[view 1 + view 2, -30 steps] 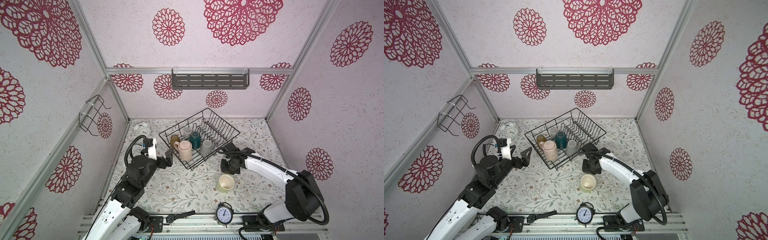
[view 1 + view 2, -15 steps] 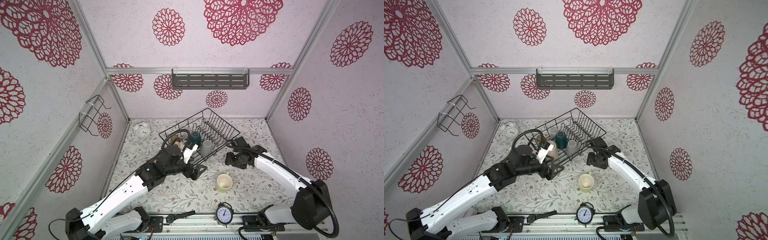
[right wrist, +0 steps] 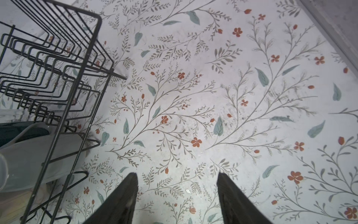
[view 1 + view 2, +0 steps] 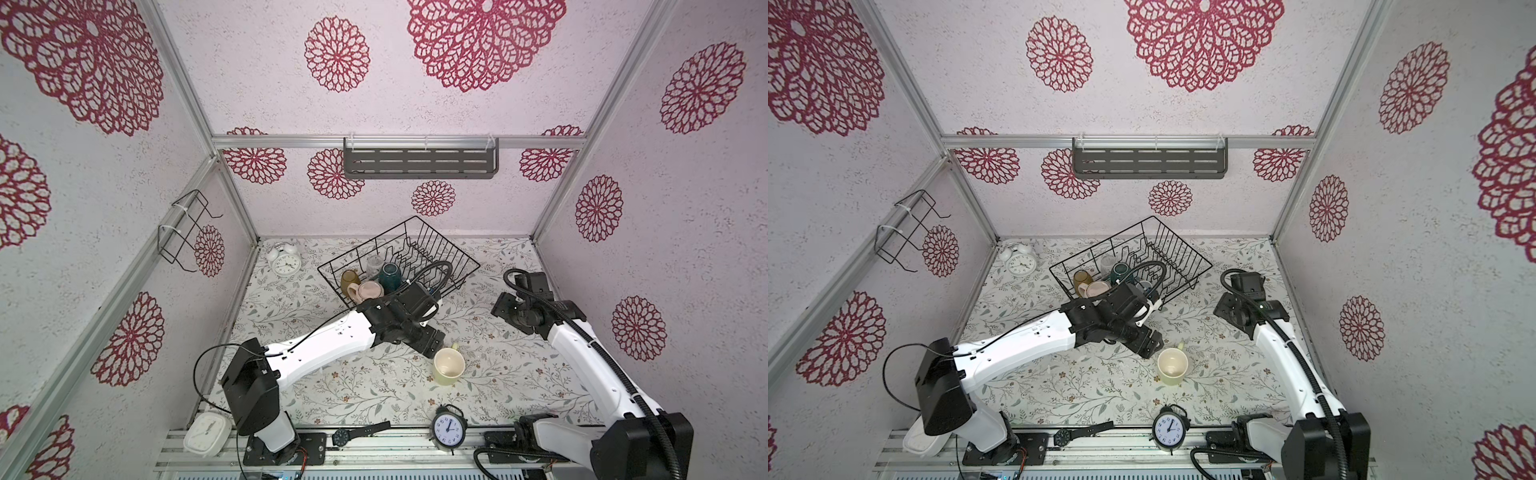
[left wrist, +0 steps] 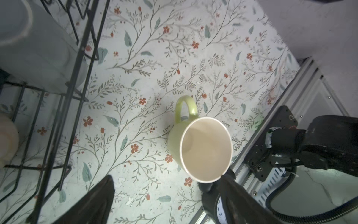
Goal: Load cups into a dish rack
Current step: Pick up the cup from the bottom-center of the table.
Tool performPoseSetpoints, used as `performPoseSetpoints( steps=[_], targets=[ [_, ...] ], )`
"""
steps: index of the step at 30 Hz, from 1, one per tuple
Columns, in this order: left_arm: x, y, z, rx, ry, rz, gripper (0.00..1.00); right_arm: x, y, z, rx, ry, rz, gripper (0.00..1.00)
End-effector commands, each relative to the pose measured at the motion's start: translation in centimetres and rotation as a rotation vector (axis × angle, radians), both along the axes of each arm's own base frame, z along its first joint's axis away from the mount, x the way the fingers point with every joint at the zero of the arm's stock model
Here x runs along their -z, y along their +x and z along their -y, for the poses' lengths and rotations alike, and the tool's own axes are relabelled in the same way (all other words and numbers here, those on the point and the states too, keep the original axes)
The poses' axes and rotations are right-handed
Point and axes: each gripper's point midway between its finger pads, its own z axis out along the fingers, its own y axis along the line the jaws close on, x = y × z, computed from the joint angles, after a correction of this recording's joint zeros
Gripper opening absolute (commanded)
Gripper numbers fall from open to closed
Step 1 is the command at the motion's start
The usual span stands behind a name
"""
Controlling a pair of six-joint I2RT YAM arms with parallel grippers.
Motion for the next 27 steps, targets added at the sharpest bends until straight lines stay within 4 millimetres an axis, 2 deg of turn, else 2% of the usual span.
performPoseSetpoints(
  steps=[1,4,5,6,7,12,16,23,27],
  targets=[
    [0.7,-0.5,-0.2,-0.018,0.060,-0.023,0.89,-0.2,-0.2,0.1,0.001,0.032,0.026,0.68],
    [2.3,-0.1,0.3,-0.032,0.103,-0.052,0.88,0.5,-0.8,0.8,0.042,0.024,0.006,0.75],
    [2.7,-0.1,0.6,-0.034,0.122,-0.056,0.86,0.7,-1.0,1.1,0.058,0.019,-0.001,0.82],
    [3.0,0.0,0.8,-0.034,0.139,-0.056,0.85,0.9,-1.2,1.3,0.065,0.022,-0.002,0.93],
    [3.3,0.0,1.1,-0.032,0.153,-0.052,0.85,0.9,-1.3,1.4,0.072,0.026,0.003,0.99],
    [5.4,-0.7,2.8,0.011,0.206,-0.078,0.85,0.7,-1.4,2.2,0.119,0.038,0.049,0.99],
    [7.8,-0.3,2.1,0.009,0.344,-0.077,0.82,0.7,-1.3,2.2,0.121,0.050,0.056,0.99],
    [9.6,-0.7,1.9,0.041,0.401,-0.112,0.58,0.7,-1.5,2.2,0.119,0.066,0.067,0.99],
    [9.9,-0.9,2.1,0.059,0.389,-0.119,0.14,0.5,-1.3,2.0,0.100,0.071,0.078,0.99]
  ],
)
